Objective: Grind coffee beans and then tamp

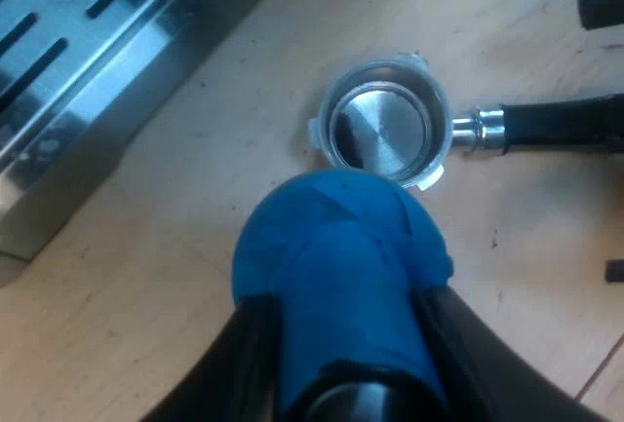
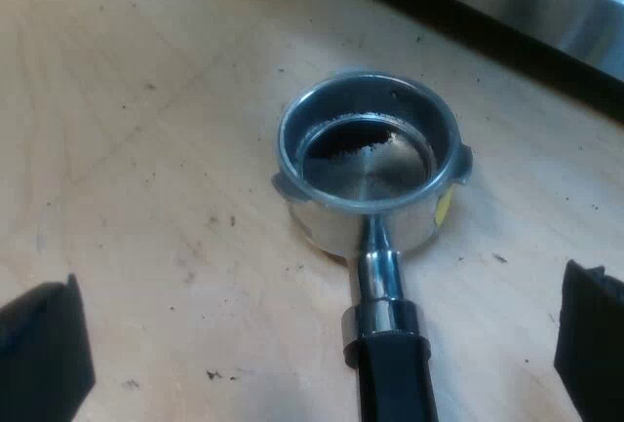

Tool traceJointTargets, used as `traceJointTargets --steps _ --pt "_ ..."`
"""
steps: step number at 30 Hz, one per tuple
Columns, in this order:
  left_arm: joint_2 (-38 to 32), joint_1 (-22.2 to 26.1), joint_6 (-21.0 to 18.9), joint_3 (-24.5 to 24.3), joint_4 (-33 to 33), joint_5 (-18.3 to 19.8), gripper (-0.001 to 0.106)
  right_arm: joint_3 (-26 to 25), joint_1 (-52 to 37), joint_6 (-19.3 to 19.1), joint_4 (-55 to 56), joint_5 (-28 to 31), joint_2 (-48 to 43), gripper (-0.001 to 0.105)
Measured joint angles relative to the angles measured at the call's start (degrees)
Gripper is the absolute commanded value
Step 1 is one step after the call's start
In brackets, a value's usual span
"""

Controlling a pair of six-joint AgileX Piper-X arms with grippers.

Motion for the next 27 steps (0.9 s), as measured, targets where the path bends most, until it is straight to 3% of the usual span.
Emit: traceJointTargets --steps 9,17,21,27 --pt "9.59 -7.15 0.00 -2.21 -1.90 0.36 0.000 0.00 0.00 -0.22 -0.42 0.00 0.00 0.102" --pt "14.26 -7.85 0.00 -3.66 -5.33 0.36 0.000 0.00 0.00 -0.22 -0.42 -0.08 0.00 0.102" --pt "16.51 -7.85 0.00 -3.95 -6.87 3.09 0.000 0.00 0.00 -0.22 -0.42 -0.08 0.00 0.102" --pt "20.02 -7.85 0.00 -3.95 -7.52 3.34 0.000 0.00 0.00 -0.22 -0.42 -0.08 0.00 0.102"
